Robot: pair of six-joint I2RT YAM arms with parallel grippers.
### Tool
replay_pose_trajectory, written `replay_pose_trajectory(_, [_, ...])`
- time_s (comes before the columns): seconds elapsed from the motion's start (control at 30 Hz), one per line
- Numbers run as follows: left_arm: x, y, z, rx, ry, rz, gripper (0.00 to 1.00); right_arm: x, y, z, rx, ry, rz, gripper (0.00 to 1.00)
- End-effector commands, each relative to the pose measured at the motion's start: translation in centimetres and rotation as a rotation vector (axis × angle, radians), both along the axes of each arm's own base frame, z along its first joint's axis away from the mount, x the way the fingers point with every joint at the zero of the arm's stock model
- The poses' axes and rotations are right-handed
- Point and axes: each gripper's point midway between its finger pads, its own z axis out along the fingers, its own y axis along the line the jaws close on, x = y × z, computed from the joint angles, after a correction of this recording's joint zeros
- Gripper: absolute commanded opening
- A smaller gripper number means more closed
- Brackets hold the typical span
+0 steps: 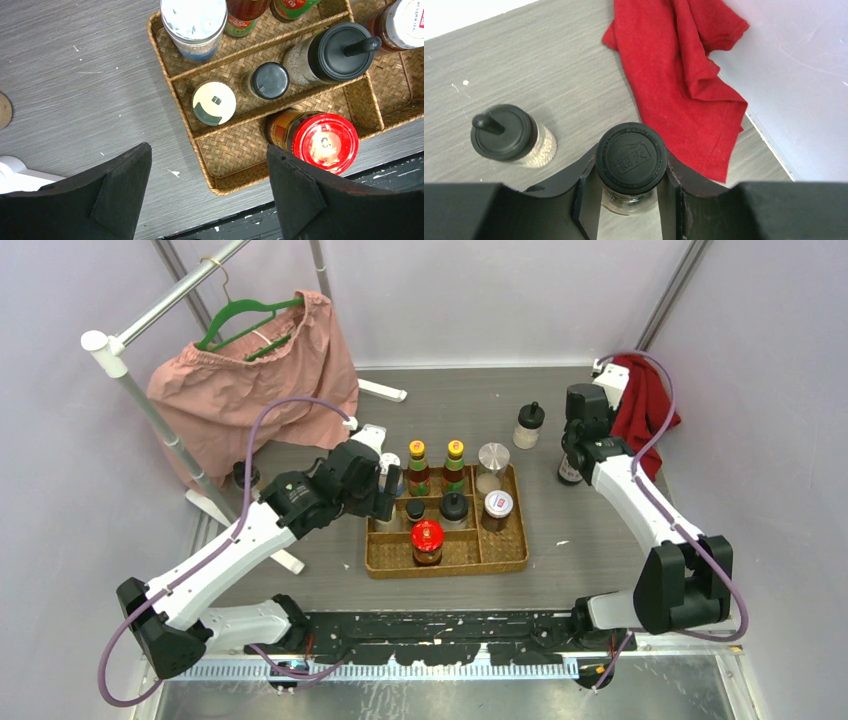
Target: Organize the condiment bottles
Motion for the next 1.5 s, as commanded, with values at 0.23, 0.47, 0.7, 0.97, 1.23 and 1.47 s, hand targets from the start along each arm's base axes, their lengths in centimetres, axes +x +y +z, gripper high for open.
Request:
replay_pose_trajectory(0.23, [0.3, -0.7, 1.0, -0.064, -0.038, -0.005, 0.85, -4.4, 0.7, 8.7, 0.106, -0.167, 0.045, 0.2])
replay_pose_trajectory(0.47, [0.3, -0.5, 0.8, -0.063, -0.043, 0.002, 0.84, -7.1, 2.3, 9.4, 0.182, -0.149, 0.125, 0.19])
replay_pose_trajectory(0.7, [0.3, -0.5, 0.6, -0.066, -0.044, 0.005, 0.84, -8.9, 5.1, 9.9, 0.241, -0.085, 0.253, 0.19])
replay_pose_trajectory(0.97, [0.6, -0.7, 0.5, -0.062, -0.046, 0.01, 0.84, -11.1, 8.8, 11.9, 0.229, -0.048, 0.396, 0.18])
replay_pose_trajectory(1.23, [1.0, -1.0, 0.6, -0.056, -0.044, 0.01, 0.83, -13.9, 12.6, 14.2, 0.205, -0.058, 0.521, 0.17])
replay_pose_trajectory(1.47, [1.3, -1.2, 0.6, -0.047, -0.04, 0.011, 0.83, -15.4, 14.7, 14.7, 0.207, -0.049, 0.589, 0.16])
